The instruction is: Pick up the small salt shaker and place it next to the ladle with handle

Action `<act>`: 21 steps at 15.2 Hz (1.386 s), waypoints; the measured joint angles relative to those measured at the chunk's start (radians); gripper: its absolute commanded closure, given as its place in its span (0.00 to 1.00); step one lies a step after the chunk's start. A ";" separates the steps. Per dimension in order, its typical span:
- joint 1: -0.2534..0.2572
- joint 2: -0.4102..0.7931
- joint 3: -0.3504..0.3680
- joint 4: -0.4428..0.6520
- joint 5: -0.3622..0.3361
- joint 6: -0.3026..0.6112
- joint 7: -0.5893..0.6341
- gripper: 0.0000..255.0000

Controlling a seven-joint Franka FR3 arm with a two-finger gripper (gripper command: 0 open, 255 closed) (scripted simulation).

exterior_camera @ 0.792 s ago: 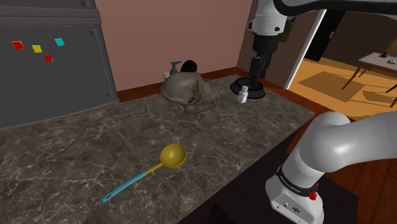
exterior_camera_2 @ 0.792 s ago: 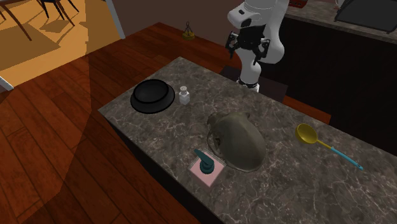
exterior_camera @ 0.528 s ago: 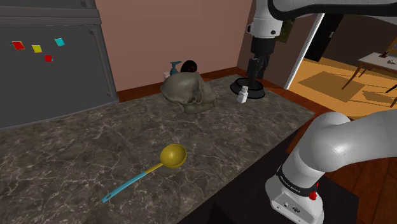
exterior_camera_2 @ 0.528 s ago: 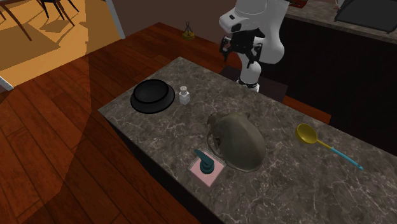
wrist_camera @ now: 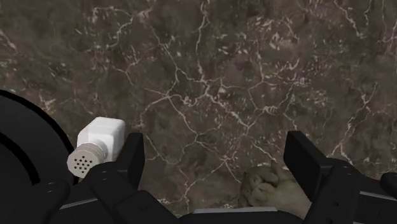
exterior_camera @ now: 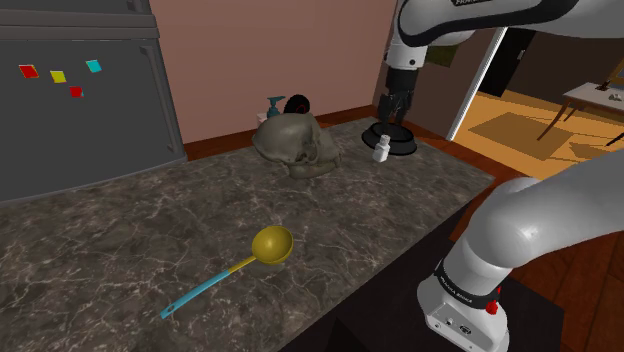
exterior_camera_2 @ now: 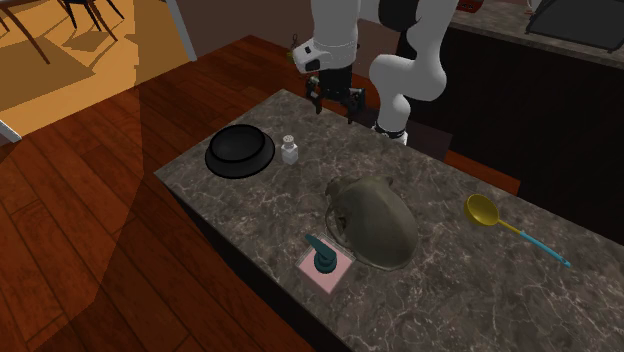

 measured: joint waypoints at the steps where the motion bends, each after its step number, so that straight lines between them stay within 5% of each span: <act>1: -0.006 0.031 -0.017 0.006 0.001 0.025 -0.008 0.00; 12: -0.059 0.393 -0.194 0.164 0.097 0.218 -0.139 0.00; 21: -0.063 0.454 -0.210 0.109 0.123 0.329 -0.165 0.00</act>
